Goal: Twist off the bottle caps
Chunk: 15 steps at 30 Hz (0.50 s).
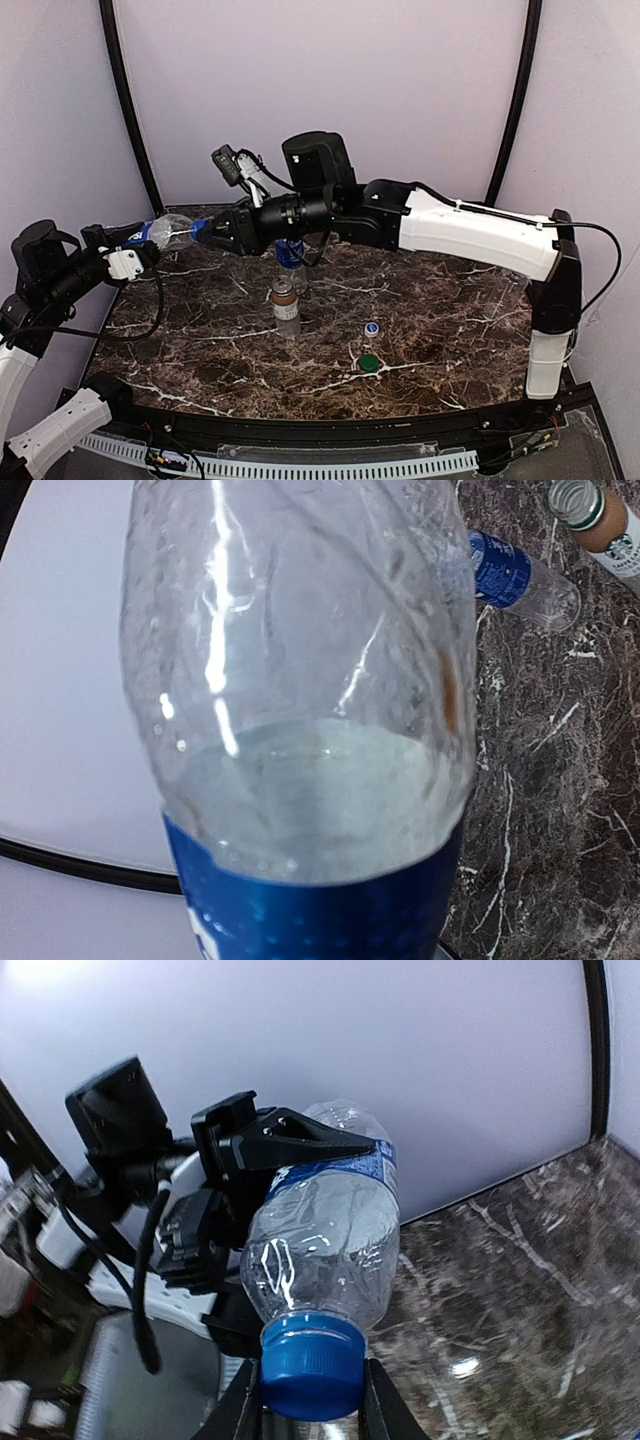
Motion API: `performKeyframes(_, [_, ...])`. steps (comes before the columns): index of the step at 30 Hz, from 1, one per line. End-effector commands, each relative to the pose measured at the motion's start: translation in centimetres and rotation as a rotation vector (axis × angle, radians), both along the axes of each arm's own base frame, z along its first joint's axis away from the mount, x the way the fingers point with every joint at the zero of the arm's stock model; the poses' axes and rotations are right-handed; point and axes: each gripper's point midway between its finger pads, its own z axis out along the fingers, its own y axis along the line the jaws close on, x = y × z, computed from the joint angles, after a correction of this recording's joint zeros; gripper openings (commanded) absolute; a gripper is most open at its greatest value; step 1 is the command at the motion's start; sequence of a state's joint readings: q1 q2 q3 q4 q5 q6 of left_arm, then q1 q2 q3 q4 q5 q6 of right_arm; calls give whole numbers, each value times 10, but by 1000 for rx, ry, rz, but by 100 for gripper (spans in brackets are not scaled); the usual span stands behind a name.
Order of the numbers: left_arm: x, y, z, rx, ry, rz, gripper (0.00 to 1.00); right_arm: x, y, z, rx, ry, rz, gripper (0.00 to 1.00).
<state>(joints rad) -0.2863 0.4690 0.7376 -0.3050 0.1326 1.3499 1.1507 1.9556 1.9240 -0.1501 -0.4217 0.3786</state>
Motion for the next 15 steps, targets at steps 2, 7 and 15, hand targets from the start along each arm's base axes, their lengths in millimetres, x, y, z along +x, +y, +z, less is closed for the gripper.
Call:
performKeyframes(2, [-29, -22, -31, 17, 188, -165, 24, -71, -1, 19, 18, -750, 111, 0])
performKeyframes(7, [-50, -29, -52, 56, 299, -253, 23, -105, -8, -9, -66, -1345, 155, 0])
performKeyframes(15, [-65, -29, -70, 109, 376, -294, 22, -94, -20, -27, -269, -2098, -18, 0])
